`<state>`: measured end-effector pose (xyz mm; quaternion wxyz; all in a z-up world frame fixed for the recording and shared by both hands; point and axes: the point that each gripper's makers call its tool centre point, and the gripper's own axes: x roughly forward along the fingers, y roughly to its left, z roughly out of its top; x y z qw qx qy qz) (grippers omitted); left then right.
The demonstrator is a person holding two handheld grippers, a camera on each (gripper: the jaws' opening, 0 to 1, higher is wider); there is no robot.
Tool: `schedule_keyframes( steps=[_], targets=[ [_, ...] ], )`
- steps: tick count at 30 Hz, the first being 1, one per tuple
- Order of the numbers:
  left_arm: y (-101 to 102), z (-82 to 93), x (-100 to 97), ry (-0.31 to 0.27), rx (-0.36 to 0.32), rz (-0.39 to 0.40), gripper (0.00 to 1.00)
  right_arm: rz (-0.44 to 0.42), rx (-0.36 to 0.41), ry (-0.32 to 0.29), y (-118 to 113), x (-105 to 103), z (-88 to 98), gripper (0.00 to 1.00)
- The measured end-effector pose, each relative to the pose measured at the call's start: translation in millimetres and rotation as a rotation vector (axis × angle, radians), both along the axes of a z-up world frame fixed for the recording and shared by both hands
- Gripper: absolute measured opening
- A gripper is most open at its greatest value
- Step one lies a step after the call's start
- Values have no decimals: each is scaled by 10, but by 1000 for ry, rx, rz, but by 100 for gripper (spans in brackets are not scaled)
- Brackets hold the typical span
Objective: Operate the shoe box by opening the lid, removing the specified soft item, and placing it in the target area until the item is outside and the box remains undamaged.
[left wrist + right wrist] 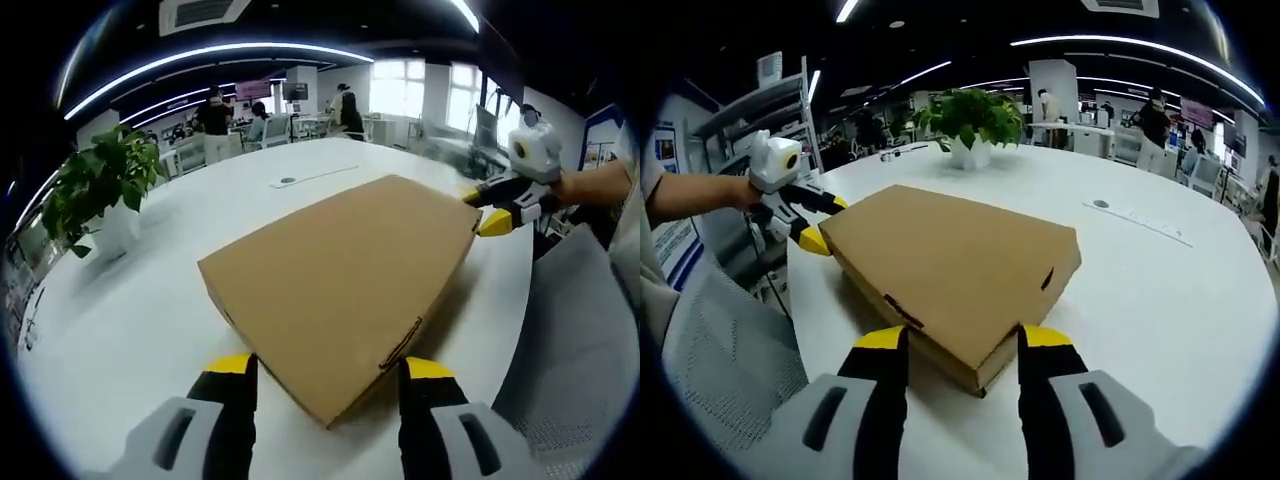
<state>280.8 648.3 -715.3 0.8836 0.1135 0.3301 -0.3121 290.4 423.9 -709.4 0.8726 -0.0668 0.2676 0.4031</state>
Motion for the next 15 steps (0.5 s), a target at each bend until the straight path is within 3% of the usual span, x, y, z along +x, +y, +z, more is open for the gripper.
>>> schedule_keyframes(
  steps=[10,15],
  targets=[
    [102,-17,5,10,26,-50,58,-8,3,-14,87,-167,-6,36],
    [135,-42,-21,29,17,-37,57,-12,11,-31,111,-254,-15,36]
  ],
)
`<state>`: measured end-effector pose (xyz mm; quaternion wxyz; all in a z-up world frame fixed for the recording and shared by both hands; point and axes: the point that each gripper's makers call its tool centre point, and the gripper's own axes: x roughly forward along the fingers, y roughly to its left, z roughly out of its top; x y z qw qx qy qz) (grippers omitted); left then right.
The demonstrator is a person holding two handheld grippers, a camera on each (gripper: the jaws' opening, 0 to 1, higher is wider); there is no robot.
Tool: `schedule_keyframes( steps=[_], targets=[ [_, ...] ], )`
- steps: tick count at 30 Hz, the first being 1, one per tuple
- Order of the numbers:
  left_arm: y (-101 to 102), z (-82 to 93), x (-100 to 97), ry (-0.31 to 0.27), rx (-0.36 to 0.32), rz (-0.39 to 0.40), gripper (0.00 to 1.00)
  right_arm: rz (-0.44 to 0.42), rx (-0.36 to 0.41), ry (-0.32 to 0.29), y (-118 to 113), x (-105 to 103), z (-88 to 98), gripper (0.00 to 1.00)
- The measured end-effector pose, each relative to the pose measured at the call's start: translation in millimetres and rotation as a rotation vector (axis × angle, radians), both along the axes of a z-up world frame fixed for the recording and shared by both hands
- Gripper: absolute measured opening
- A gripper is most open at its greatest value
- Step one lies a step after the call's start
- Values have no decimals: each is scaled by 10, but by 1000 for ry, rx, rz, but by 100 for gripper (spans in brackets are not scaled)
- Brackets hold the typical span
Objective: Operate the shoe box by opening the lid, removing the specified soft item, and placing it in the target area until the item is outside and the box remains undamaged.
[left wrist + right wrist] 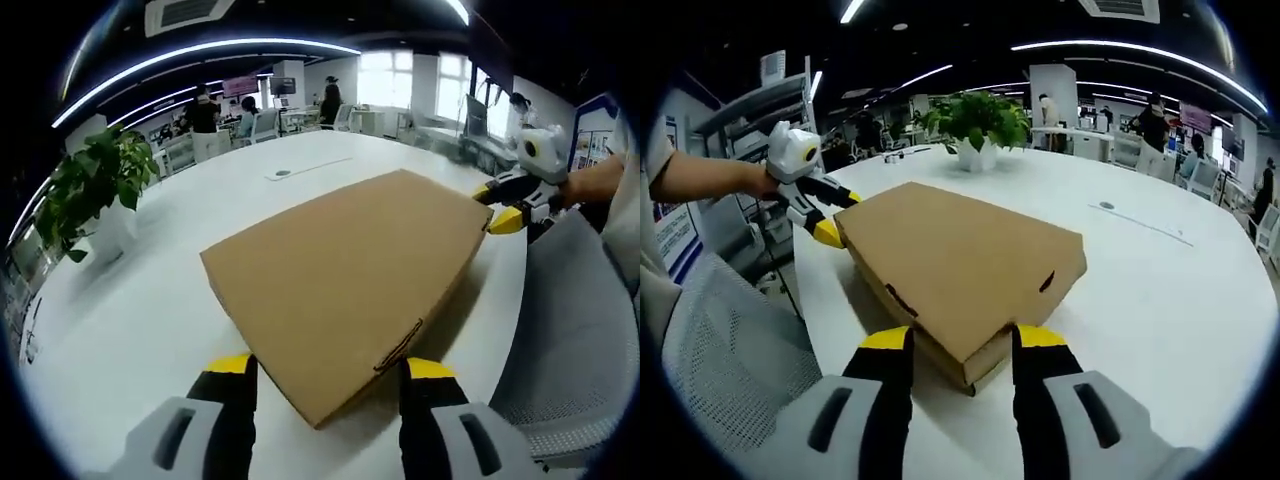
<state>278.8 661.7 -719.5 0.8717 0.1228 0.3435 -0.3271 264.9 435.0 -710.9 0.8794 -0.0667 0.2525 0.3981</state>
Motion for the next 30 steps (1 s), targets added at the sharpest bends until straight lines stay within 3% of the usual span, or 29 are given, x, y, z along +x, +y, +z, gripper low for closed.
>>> schedule_keyframes(
  steps=[7,10,16,19,25,30],
  targets=[
    [1,1,-21,-4,-12,18,55,8,-15,-35,-15,17,-8,36],
    [31,-8,-54,-26,12,10,51,8,-18,-38,-22,25,-8,35],
    [92,10,-124,-37,-12,67,44,1,-27,-46,-33,3,-40,34],
    [71,5,-161,-43,-11,68,46,3,-41,-34,-78,-39,-87,29],
    [28,5,-165,-30,-29,96,52,-6,-12,-17,-45,-63,-54,31],
    [39,16,-178,-40,24,72,51,-12,1,-14,-33,-83,-2,33]
  ],
)
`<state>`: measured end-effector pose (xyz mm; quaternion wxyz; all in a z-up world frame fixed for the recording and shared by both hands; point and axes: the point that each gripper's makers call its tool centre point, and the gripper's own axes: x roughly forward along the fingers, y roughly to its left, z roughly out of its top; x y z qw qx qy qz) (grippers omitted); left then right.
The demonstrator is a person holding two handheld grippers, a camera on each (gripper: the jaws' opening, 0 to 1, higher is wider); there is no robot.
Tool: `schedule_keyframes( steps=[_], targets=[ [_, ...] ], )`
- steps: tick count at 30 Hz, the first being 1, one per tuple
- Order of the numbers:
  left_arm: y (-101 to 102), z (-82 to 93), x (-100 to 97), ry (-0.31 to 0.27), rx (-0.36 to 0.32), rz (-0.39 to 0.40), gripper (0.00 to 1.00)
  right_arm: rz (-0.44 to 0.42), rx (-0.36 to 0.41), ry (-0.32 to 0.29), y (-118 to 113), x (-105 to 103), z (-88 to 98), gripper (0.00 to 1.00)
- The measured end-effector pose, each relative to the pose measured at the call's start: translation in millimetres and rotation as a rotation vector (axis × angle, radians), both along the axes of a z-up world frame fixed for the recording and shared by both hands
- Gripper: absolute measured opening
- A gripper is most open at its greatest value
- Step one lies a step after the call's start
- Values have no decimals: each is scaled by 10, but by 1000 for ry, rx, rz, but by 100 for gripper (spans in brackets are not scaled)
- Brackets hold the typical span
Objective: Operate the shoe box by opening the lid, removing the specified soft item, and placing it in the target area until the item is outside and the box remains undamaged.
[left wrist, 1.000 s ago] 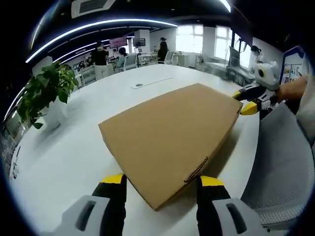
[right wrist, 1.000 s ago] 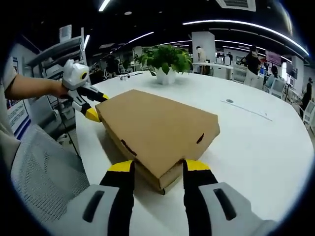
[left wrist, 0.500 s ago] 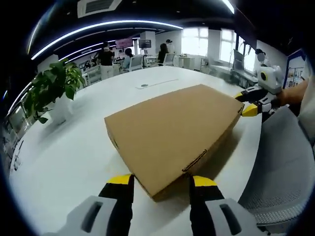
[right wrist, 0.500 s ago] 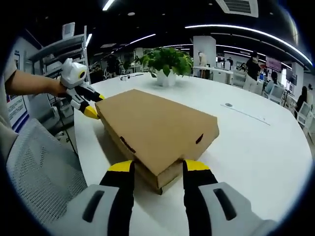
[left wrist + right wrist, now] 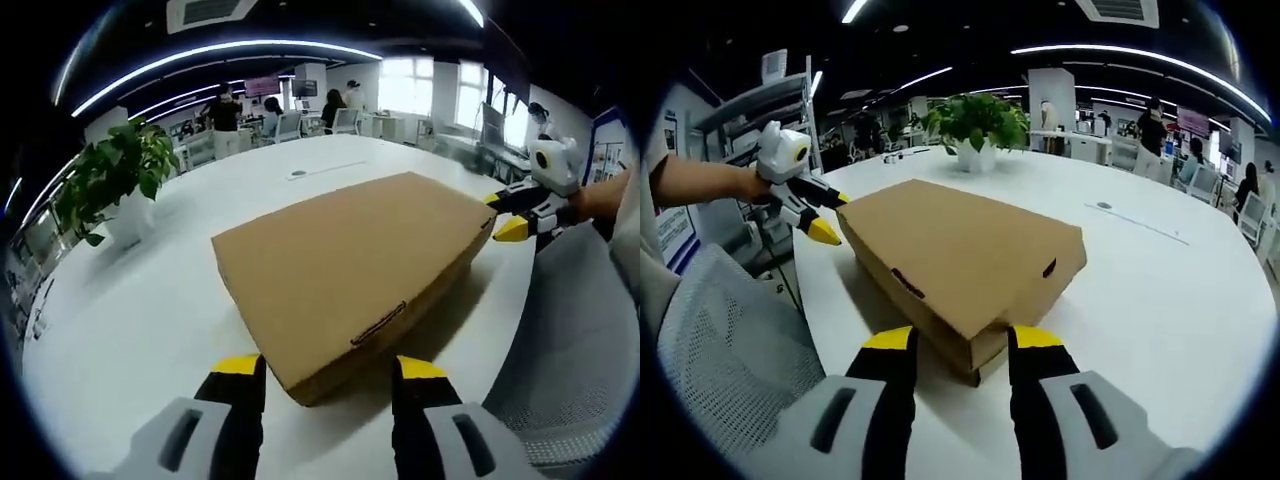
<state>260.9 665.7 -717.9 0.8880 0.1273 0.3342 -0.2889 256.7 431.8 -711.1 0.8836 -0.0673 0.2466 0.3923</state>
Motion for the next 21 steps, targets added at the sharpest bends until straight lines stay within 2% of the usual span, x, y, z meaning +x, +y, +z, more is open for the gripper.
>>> schedule_keyframes(
  steps=[3,10,16,21],
  targets=[
    [-15,39,-6,4,-39,19,54,3,-3,-8,2,2,30,33],
    [-21,168,-5,-18,-59,38,55,18,-26,-34,33,-21,151,36],
    [-17,294,8,-53,-67,46,55,40,-28,-67,26,-16,321,37],
    [-22,481,34,-86,-80,49,55,54,-28,-109,31,22,494,38]
  ],
)
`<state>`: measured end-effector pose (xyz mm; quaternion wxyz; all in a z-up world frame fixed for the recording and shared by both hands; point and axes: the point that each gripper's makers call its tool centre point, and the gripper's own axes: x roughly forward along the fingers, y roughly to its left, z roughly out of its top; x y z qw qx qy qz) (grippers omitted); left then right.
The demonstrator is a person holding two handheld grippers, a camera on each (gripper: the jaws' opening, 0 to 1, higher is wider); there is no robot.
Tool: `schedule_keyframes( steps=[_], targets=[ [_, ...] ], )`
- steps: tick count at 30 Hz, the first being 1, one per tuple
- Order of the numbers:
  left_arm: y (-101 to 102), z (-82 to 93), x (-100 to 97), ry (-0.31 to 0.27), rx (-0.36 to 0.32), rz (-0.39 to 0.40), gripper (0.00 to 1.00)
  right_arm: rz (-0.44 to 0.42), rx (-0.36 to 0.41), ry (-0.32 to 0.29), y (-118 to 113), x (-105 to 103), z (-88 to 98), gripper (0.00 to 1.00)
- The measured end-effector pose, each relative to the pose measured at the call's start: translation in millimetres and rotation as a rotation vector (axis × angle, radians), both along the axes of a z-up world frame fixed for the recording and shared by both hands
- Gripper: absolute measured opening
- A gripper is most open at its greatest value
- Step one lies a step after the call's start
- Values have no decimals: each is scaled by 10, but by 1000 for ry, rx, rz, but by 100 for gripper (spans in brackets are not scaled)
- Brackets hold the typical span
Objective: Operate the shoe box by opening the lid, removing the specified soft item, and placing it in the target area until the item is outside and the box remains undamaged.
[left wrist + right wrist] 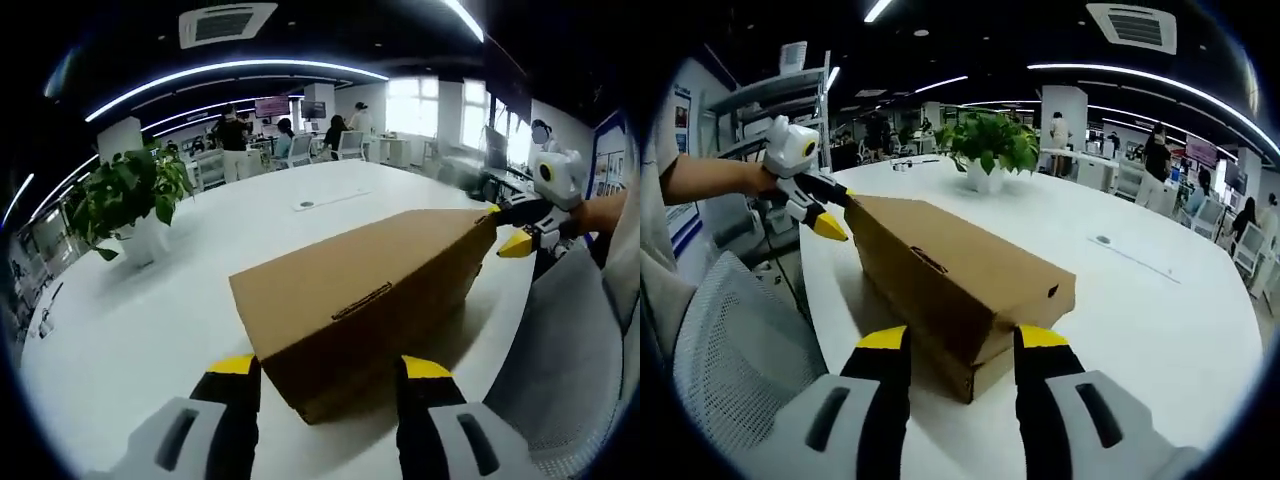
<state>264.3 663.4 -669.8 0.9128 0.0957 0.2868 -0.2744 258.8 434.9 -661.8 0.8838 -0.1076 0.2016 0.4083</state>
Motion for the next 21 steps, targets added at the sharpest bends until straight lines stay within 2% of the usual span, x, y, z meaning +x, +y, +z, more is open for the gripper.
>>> schedule_keyframes(
  steps=[5,10,14,21],
  targets=[
    [-24,205,51,-37,2,-8,56,-18,66,1,12,77,209,40],
    [-45,447,156,-81,-31,0,57,-9,74,-43,11,200,401,41],
    [-54,534,245,-105,-14,-7,57,-4,82,-67,14,305,511,41],
    [-55,709,442,-147,-28,5,57,4,85,-100,14,486,645,42]
  ],
)
